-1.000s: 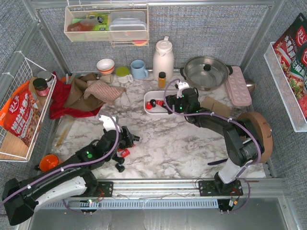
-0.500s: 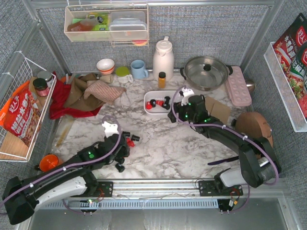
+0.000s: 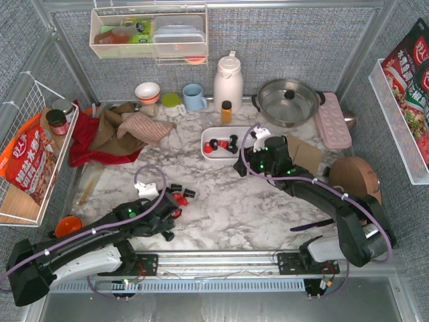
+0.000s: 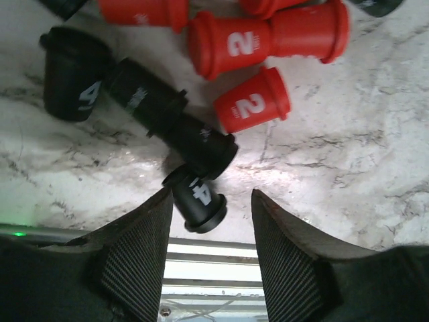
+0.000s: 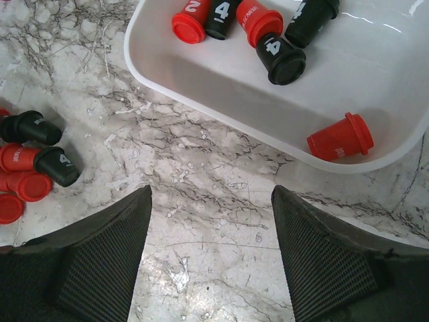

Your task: Mix the coffee capsules in the storage basket

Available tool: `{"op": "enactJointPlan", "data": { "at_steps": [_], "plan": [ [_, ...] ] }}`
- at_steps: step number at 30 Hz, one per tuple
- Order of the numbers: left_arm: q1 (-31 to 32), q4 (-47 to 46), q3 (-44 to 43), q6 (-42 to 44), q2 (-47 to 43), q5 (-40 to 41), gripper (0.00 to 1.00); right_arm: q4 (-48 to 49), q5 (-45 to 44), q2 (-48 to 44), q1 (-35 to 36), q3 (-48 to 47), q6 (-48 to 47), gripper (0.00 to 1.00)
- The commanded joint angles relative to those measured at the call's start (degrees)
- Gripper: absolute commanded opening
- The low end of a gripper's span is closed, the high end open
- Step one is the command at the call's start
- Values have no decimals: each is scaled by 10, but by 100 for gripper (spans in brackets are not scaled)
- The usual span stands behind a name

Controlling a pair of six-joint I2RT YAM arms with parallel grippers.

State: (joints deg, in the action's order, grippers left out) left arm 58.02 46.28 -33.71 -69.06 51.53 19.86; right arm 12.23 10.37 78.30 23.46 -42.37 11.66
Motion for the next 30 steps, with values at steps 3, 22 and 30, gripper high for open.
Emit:
{"op": "enactJointPlan", "data": {
  "at_steps": [3,22,30],
  "plan": [
    [15,21,40,-121,-25,6,62,7,16,-4,0,1,5,77],
    [61,-13,66,-235,35,40,61,7,26,-1,0,-3,4,76],
    [71,-21,66,-233,60,40,53,8,26,2,-1,-3,6,76]
  ]
}}
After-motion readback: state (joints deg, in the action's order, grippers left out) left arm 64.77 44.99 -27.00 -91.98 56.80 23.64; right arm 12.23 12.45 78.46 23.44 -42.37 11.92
